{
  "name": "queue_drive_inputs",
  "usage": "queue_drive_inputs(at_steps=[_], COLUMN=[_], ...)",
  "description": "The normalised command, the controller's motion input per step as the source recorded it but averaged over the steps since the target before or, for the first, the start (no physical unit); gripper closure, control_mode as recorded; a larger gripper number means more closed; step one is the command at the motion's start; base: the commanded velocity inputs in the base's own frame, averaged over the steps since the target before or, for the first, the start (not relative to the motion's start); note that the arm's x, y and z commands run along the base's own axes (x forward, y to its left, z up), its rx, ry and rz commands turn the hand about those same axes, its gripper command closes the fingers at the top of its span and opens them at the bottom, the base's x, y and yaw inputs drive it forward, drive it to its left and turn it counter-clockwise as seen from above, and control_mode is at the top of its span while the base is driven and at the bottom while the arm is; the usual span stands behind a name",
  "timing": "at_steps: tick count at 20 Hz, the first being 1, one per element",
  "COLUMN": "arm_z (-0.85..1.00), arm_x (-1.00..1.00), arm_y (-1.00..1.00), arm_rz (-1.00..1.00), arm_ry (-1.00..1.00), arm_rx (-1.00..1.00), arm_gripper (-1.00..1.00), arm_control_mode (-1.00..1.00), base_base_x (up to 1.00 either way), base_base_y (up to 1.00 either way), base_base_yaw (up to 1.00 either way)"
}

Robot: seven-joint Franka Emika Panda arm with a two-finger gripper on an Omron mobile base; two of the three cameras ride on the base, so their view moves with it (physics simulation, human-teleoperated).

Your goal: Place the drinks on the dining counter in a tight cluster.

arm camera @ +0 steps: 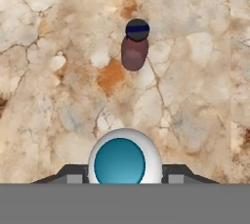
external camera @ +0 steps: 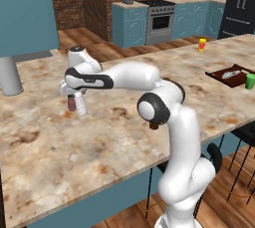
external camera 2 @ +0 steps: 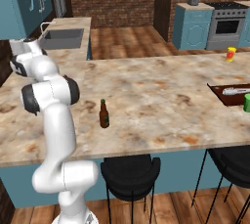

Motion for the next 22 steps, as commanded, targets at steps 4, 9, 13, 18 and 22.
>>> queue_drive_inputs(at_steps=[4,9,13,18,22], arm_z=[0.11,0.48,0.47,0.48,0.47], arm_x=[0.0,0.0,0.05,0.31,0.44], arm_y=[-1.0,-1.0,-1.0,-1.0,-0.99], arm_rz=[-0.1,-0.06,-0.06,-0.01,0.0], arm_ry=[0.0,0.0,-0.01,0.0,0.0], arm_rx=[0.02,0.09,0.12,0.11,0.1], arm_gripper=[1.0,1.0,1.0,1.0,1.0], arm_control_mode=[-1.0,-1.0,-1.0,-1.0,-1.0], base_base_x=[0.0,0.0,0.0,0.0,0.0], base_base_y=[0.0,0.0,0.0,0.0,0.0], base_base_yaw=[0.0,0.0,0.0,0.0,0.0])
